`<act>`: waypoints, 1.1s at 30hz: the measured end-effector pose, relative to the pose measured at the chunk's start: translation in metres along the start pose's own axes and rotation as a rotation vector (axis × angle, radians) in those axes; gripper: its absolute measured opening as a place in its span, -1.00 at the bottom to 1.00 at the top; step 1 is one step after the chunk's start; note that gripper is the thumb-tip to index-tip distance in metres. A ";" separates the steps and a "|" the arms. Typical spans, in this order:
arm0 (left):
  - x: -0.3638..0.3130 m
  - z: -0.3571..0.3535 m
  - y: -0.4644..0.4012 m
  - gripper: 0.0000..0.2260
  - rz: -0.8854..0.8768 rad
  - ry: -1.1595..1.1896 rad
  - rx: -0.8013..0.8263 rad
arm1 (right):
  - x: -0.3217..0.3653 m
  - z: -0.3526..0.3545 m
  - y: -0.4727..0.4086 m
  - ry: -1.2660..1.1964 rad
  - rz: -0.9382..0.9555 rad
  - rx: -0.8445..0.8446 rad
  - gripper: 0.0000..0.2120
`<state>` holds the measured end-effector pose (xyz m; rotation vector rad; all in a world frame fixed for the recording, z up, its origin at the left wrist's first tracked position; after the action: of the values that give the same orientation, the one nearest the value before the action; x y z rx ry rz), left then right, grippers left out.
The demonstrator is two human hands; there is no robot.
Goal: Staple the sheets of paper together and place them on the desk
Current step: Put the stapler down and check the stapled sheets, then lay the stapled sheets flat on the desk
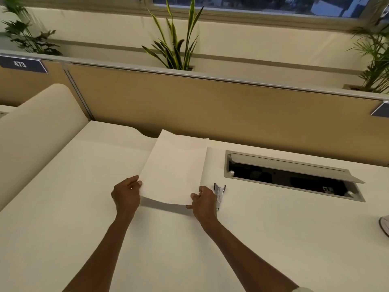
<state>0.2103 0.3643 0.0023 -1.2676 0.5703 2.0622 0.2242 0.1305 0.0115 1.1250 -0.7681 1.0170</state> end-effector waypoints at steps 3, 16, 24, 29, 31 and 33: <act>0.008 -0.015 -0.009 -0.80 0.016 -0.024 0.004 | -0.008 -0.008 -0.016 0.076 -0.028 0.000 -0.80; 0.014 -0.050 -0.037 -0.79 -0.041 -0.086 -0.097 | -0.008 -0.014 -0.051 0.598 0.161 0.091 -0.52; 0.018 -0.062 -0.051 -0.77 -0.134 -0.138 -0.045 | 0.003 -0.017 -0.062 0.723 0.208 0.058 -0.68; 0.019 -0.066 -0.049 -0.77 -0.137 -0.163 -0.049 | 0.003 -0.016 -0.060 0.767 0.216 0.046 -0.72; 0.020 -0.068 -0.048 -0.76 -0.139 -0.178 -0.046 | -0.001 -0.016 -0.060 0.677 0.203 0.024 -0.76; 0.021 -0.069 -0.047 -0.76 -0.148 -0.192 -0.045 | -0.003 -0.017 -0.060 0.652 0.208 0.006 -0.78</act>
<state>0.2802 0.3586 -0.0486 -1.0867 0.3343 2.0525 0.2788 0.1398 -0.0165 0.6540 -0.3547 1.4593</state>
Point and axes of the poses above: each hand's wrist, its own y-axis away from the middle knuckle, its own z-axis out of the back of the hand, x = y × z, the point moved 3 cm from there along -y, towards the middle knuckle, and after that the axes turned 1 degree about -x, right-handed, at the moved point
